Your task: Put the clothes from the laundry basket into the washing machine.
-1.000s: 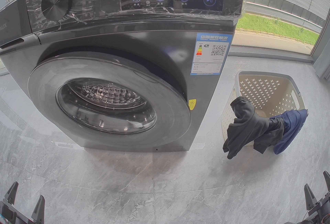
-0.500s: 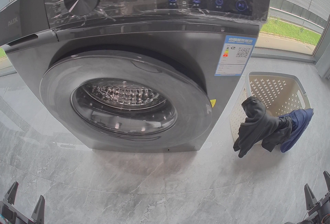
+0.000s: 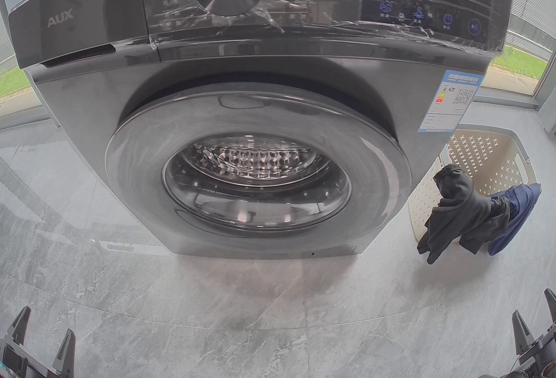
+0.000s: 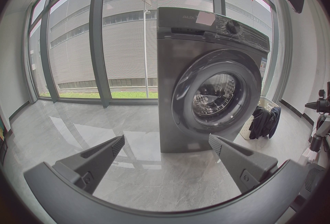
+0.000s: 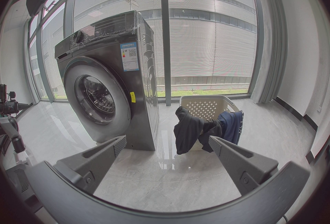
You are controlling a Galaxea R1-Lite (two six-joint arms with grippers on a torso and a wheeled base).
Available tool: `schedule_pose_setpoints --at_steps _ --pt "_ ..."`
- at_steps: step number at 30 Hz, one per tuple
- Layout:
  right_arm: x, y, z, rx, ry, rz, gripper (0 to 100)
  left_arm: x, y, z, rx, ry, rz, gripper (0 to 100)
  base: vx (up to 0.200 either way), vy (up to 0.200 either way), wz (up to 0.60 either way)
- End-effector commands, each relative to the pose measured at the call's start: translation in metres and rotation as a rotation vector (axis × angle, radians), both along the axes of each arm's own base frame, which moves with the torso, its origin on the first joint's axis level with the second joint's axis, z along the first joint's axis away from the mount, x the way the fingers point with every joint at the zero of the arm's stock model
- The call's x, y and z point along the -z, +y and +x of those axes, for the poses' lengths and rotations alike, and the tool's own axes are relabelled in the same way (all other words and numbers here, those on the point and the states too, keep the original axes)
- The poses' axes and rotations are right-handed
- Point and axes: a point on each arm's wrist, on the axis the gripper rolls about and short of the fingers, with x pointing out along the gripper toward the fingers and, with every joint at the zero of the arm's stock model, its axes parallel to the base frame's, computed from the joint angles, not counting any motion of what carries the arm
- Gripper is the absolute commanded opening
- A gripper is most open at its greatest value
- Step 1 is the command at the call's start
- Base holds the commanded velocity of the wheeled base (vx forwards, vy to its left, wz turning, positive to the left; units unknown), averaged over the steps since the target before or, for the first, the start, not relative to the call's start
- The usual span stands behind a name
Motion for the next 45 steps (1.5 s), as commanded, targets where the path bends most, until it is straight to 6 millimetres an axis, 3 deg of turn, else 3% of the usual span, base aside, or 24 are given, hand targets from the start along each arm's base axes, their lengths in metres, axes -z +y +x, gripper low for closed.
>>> schedule_pose_setpoints --at_steps 1,20,24,29,33,41,44,45 --pt "0.005 0.0 0.0 -0.001 0.005 0.0 100 0.005 0.0 0.0 -0.001 0.003 -0.001 100 0.0 0.0 0.0" --pt "0.002 0.0 0.0 -0.012 -0.012 -0.017 100 0.005 0.0 0.0 -0.001 0.003 0.004 100 0.0 0.063 0.0" --pt "-0.055 0.0 -0.013 -0.017 -0.195 -0.03 100 0.005 0.0 0.0 -0.001 0.003 0.007 100 0.0 0.0 0.0" --pt "-0.056 0.002 0.015 -0.121 0.033 -0.008 100 0.005 0.0 0.0 -0.001 0.003 0.007 100 0.0 0.0 0.0" --pt "-0.059 0.006 0.051 -0.232 0.219 -0.001 100 0.005 0.0 0.0 -0.001 0.003 0.005 100 0.0 0.0 0.0" --pt "-0.065 0.027 0.124 -0.387 0.336 0.043 100 0.005 0.0 0.0 -0.001 0.003 0.005 100 0.0 0.0 0.0" --pt "-0.065 0.031 0.131 -0.381 0.341 0.057 100 0.005 0.0 0.0 0.001 0.003 0.005 100 0.0 0.0 0.0" --pt "-0.069 0.045 0.145 -0.368 0.343 0.113 100 0.005 0.0 0.0 0.001 0.003 0.005 100 0.0 0.0 0.0"
